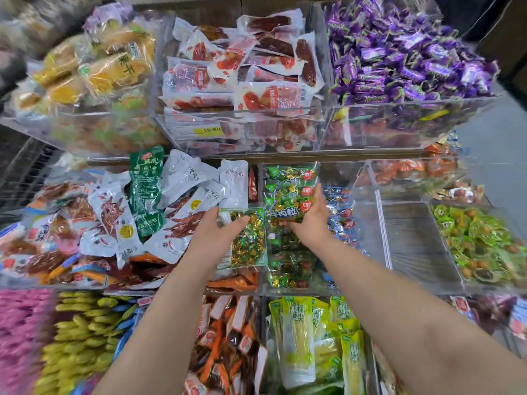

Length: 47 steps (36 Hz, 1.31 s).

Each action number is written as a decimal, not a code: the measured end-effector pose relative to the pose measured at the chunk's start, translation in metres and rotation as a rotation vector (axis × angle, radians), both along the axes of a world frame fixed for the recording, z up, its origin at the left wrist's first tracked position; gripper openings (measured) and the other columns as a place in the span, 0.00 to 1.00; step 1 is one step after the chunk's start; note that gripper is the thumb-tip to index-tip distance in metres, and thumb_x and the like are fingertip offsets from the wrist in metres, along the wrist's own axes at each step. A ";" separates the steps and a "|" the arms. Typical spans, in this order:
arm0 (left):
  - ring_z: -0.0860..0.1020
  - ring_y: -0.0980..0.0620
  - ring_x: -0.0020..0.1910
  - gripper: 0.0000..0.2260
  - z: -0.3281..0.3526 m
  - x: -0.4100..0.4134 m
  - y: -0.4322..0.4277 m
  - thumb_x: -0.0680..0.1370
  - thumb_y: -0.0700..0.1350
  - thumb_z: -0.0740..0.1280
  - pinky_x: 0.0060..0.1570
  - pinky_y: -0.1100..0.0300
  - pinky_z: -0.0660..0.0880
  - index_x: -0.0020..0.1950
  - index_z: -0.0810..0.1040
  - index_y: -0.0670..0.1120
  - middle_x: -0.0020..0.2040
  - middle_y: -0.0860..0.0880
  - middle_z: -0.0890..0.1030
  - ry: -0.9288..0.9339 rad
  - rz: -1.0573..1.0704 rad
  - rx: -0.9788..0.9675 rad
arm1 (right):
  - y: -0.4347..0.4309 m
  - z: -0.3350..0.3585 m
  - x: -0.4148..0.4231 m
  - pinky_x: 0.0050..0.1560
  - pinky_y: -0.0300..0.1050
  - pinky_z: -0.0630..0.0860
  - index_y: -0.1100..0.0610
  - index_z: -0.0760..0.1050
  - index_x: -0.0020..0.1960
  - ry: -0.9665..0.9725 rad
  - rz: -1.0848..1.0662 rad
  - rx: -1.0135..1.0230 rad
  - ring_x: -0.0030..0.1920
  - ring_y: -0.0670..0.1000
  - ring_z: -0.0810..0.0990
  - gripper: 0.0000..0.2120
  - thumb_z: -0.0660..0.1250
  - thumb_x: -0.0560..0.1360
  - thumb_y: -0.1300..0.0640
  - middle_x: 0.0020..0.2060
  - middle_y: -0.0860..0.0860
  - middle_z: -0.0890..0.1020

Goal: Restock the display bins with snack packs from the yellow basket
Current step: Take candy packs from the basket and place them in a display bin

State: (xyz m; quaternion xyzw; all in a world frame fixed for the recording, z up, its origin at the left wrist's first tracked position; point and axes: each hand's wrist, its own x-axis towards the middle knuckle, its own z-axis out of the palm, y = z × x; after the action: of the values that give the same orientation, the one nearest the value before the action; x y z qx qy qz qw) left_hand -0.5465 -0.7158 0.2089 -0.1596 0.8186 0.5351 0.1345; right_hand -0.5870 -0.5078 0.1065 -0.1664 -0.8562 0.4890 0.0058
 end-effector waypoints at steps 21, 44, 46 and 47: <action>0.68 0.45 0.70 0.43 0.001 -0.004 0.011 0.61 0.64 0.72 0.68 0.37 0.65 0.72 0.66 0.52 0.71 0.51 0.69 -0.171 -0.043 0.230 | 0.009 -0.003 0.003 0.70 0.45 0.48 0.42 0.31 0.73 -0.028 0.135 -0.141 0.75 0.50 0.48 0.65 0.78 0.56 0.40 0.76 0.46 0.45; 0.84 0.40 0.42 0.12 0.010 0.010 0.057 0.84 0.45 0.57 0.35 0.47 0.82 0.63 0.69 0.39 0.50 0.36 0.83 -0.499 0.071 0.829 | 0.049 0.056 0.081 0.70 0.46 0.61 0.49 0.74 0.63 0.558 0.450 0.178 0.67 0.48 0.67 0.30 0.78 0.63 0.55 0.63 0.43 0.72; 0.84 0.38 0.43 0.19 0.011 0.012 0.059 0.84 0.53 0.56 0.35 0.50 0.82 0.67 0.67 0.40 0.53 0.33 0.81 -0.572 -0.047 0.744 | 0.046 0.064 0.083 0.60 0.42 0.71 0.47 0.80 0.52 0.447 0.381 -0.016 0.55 0.42 0.77 0.16 0.76 0.67 0.59 0.51 0.38 0.80; 0.84 0.38 0.43 0.22 0.010 0.012 0.058 0.83 0.57 0.54 0.34 0.51 0.82 0.68 0.67 0.41 0.53 0.32 0.80 -0.585 -0.115 0.667 | 0.046 0.067 0.084 0.53 0.39 0.73 0.46 0.80 0.48 0.335 0.304 -0.138 0.48 0.40 0.78 0.11 0.75 0.69 0.56 0.45 0.38 0.81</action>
State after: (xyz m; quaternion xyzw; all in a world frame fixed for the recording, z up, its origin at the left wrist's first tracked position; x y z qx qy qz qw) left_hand -0.5340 -0.6583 0.2189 -0.2066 0.5361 0.6939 0.4340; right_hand -0.5032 -0.4616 0.1732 0.0480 -0.8230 0.5625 0.0626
